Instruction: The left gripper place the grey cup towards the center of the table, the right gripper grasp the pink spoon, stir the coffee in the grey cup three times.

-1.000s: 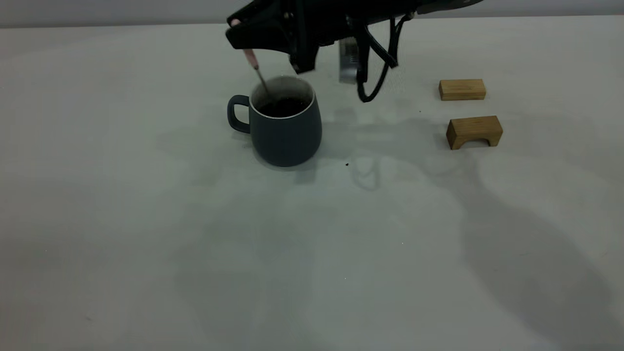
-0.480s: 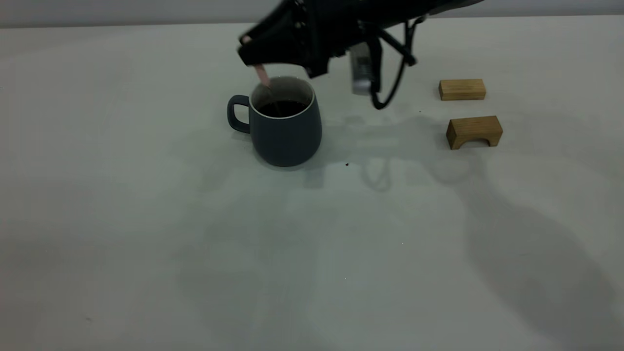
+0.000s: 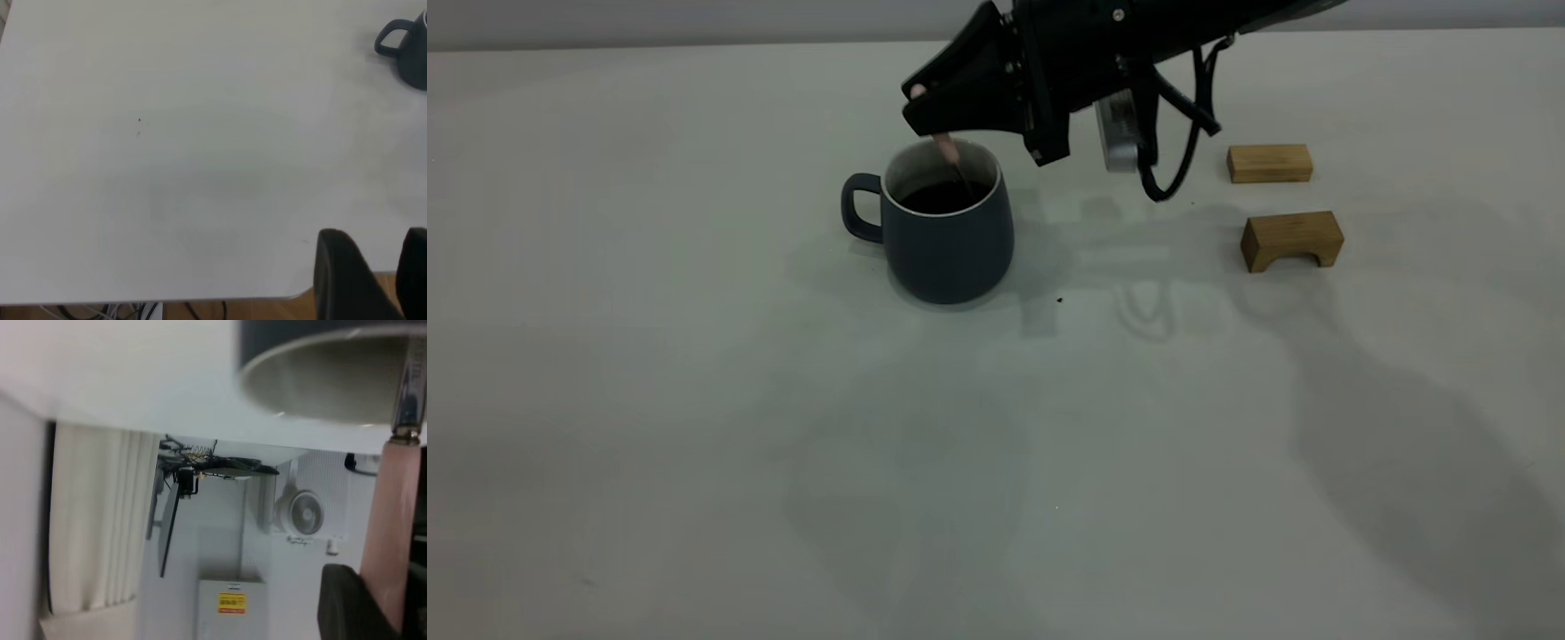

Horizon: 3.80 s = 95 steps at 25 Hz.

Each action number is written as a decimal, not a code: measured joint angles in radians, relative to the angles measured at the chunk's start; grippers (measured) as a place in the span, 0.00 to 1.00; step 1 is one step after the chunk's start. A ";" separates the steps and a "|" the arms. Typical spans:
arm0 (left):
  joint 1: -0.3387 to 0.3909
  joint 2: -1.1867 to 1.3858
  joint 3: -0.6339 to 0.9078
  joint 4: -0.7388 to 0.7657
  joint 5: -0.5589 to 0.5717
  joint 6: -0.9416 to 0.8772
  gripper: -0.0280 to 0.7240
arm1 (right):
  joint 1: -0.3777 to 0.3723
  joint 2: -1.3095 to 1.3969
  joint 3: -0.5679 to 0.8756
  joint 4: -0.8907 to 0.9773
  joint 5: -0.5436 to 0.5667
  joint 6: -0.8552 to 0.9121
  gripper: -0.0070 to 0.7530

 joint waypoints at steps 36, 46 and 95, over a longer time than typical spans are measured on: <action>0.000 0.000 0.000 0.000 0.000 0.000 0.40 | 0.023 0.001 -0.001 0.073 -0.012 -0.263 0.20; 0.000 0.000 0.000 0.000 0.000 0.000 0.40 | 0.021 0.001 -0.001 0.003 0.035 -0.269 0.49; 0.000 0.000 0.000 0.000 -0.001 0.000 0.40 | -0.297 -2.226 0.943 -1.347 0.258 -0.806 0.30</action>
